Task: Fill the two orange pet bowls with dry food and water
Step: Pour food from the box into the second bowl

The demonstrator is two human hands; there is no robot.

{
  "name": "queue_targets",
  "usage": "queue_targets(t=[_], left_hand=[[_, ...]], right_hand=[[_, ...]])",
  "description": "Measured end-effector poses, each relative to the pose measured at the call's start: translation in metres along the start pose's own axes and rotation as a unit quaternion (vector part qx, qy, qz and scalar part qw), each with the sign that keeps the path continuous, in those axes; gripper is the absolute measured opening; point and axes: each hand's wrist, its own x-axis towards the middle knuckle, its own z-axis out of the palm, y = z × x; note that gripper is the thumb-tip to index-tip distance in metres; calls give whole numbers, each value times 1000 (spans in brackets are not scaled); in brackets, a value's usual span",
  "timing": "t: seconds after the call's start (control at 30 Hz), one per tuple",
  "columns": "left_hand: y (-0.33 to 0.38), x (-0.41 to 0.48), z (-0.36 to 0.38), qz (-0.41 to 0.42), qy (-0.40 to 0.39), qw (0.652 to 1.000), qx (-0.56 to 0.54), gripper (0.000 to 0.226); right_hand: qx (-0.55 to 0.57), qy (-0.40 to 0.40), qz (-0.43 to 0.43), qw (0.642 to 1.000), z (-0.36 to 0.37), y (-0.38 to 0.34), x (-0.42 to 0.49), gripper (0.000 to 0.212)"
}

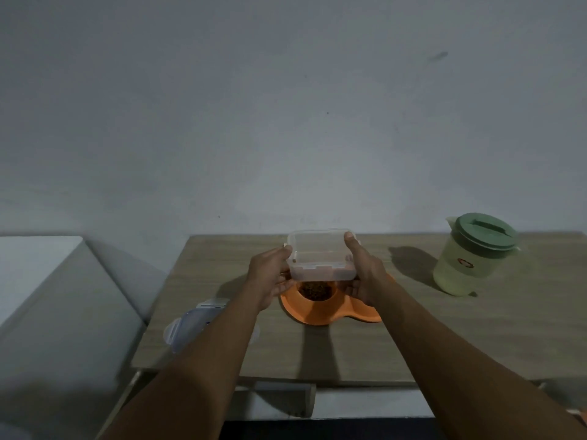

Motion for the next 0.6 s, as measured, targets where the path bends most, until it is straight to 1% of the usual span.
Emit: queue_targets(t=[0.07,0.13,0.2,0.23,0.3,0.4,0.5,0.6], left_hand=[[1,0,-15,-12,-15,1000,-11,46],[4,0,-31,-8,-14,1000,-21,48],[8,0,-48,9,14,999,-33,46],[10,0,-59,19,33,999,-38,44],[15,1,-77,34,65,996,-49,40],[22,2,-102,44,100,992,-67,37],[26,6,-132,46,124,988,-75,39],[26,12,-156,47,145,985,-74,41]], right_hand=[[-21,-7,-6,1000,11,1,0,74],[-43,-10,-19,999,25,2,-1,77],[-101,2,-56,993,43,5,-2,78],[-124,2,-77,989,55,6,-4,75],[-121,-9,-97,988,79,9,-7,71],[-84,-27,-90,992,113,11,-14,62],[-99,-32,-99,990,147,17,-18,42],[-114,-16,-104,988,171,24,-20,31]])
